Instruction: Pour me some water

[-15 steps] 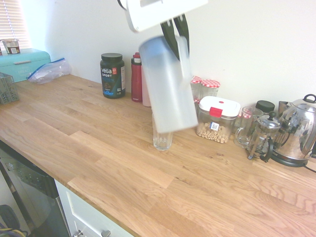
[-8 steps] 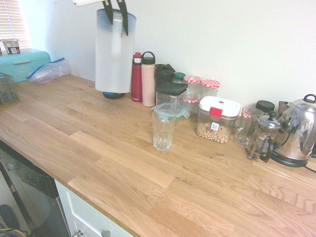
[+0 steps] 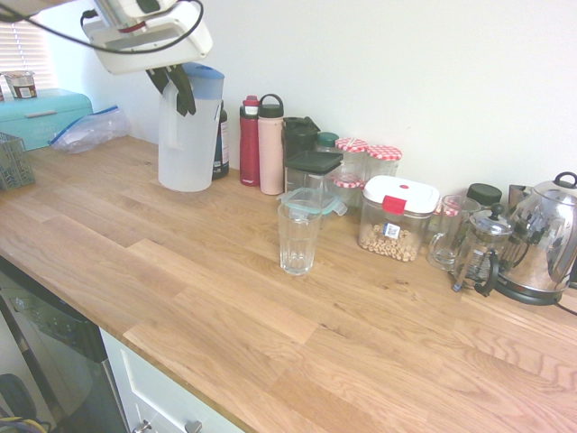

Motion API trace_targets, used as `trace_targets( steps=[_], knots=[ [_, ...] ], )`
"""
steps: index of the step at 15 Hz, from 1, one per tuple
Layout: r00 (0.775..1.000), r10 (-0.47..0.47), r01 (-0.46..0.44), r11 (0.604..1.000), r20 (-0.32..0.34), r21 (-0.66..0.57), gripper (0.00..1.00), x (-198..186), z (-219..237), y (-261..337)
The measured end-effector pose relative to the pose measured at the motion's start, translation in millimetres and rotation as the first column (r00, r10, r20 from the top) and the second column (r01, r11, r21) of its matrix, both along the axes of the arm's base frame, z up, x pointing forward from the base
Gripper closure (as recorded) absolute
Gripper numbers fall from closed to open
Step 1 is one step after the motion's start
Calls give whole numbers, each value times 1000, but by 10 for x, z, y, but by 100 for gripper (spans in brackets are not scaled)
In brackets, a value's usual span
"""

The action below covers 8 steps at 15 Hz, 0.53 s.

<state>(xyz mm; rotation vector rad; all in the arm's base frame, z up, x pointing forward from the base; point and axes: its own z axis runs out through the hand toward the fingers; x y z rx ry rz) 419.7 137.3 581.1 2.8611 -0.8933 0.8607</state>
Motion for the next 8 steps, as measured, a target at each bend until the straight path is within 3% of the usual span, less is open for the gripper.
trace_targets(
  steps=[6,8],
  knots=[
    [971,-165,191,971,172,-147,100,-518,-422,465],
    [966,-201,227,961,165,-160,100,-524,-586,574]
  ],
)
